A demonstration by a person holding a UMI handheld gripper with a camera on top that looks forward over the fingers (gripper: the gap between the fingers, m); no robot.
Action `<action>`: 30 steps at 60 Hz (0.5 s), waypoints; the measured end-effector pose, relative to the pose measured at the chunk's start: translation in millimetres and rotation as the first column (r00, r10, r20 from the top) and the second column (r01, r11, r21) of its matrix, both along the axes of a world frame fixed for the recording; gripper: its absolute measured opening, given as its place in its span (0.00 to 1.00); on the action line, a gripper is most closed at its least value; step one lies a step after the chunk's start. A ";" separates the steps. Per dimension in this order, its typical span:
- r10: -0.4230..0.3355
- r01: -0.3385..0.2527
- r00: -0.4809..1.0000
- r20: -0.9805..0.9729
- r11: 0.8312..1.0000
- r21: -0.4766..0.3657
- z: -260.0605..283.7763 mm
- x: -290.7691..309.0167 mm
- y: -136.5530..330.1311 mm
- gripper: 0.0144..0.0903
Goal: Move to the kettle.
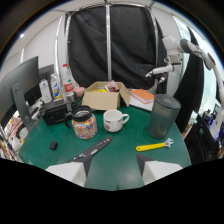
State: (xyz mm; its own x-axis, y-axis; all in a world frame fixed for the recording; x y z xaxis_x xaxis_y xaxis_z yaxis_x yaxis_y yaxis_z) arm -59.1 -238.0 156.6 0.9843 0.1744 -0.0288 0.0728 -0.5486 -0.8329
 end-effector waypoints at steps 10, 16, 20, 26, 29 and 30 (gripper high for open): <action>0.075 -0.075 0.997 -0.018 0.997 -0.008 -3.7 -42.6 9.0 0.94; 0.106 -0.106 0.994 -0.029 0.994 -0.001 -4.4 -64.3 21.5 0.93; 0.125 -0.125 0.992 -0.033 0.992 0.003 -6.0 -76.3 30.7 0.93; 0.149 -0.149 0.988 -0.029 0.989 0.004 -11.6 -91.9 45.7 0.93; 0.156 -0.156 0.987 -0.033 0.988 0.002 -14.5 -100.3 52.9 0.92; 0.159 -0.159 0.987 -0.035 0.987 0.002 -15.4 -103.1 55.1 0.92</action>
